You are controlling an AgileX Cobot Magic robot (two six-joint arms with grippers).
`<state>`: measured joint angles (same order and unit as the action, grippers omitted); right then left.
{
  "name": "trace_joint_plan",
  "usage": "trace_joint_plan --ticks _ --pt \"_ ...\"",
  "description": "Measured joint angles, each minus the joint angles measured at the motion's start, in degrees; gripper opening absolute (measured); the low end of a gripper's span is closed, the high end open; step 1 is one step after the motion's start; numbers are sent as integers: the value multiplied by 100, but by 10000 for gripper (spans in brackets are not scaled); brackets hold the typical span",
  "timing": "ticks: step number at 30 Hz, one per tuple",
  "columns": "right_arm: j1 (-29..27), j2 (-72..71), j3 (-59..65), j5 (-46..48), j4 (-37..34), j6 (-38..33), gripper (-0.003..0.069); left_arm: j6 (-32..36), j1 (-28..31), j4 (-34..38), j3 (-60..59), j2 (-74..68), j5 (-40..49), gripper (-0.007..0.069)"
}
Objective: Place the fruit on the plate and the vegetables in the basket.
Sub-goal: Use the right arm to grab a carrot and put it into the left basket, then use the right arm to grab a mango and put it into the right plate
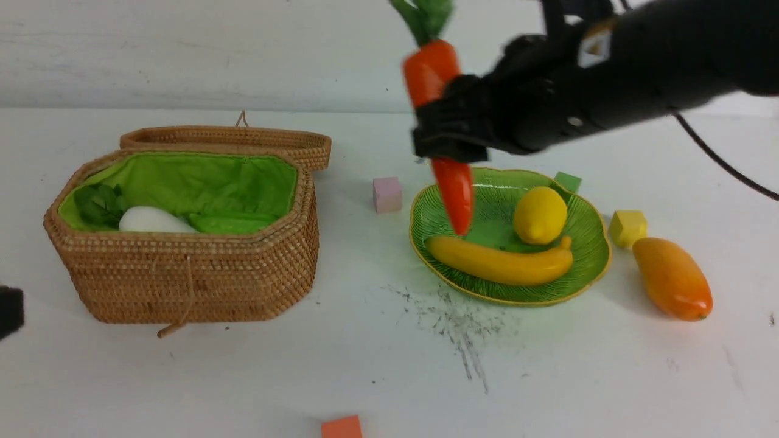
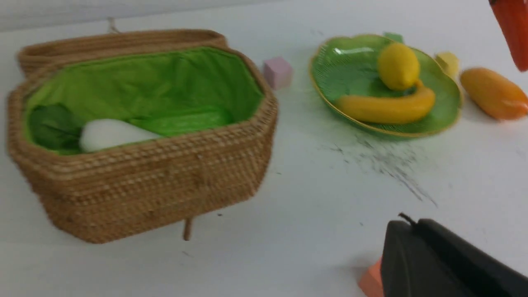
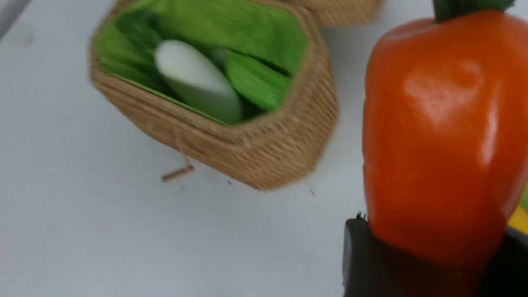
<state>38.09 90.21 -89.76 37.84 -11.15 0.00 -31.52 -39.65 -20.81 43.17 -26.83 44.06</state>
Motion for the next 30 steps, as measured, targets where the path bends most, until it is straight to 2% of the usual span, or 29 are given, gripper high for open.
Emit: trace_joint_plan --ticks 2,6,10,14,16,20,22,26,29,30 --pt "281 651 -670 -346 -92 -678 320 -555 0 -430 80 0 108 -6" --pt "609 1858 -1784 -971 -146 -1646 320 -826 0 -655 92 0 243 -5" --pt "769 2894 -2723 -1505 -159 -2135 320 -866 0 -654 92 0 306 -3" --pt "799 3511 -3171 -1849 -159 -2232 338 -878 0 -642 92 7 332 -3" --pt "799 3706 -3253 -1987 -159 -2238 396 -878 0 -607 92 11 339 -3" --pt "787 3777 -3266 -2009 -71 -2238 603 -878 0 -552 92 11 358 -2" --pt "787 3687 -3271 -1896 52 -2238 659 -878 0 -545 92 11 358 -2" --pt "787 3318 -3271 -1304 328 -2232 662 -878 0 -507 92 11 353 -2" --pt "787 2479 -3271 328 961 -1916 554 -557 0 -255 92 11 353 -2" --pt "787 2424 -3271 328 1007 -1887 554 -525 0 -255 92 11 353 -2"
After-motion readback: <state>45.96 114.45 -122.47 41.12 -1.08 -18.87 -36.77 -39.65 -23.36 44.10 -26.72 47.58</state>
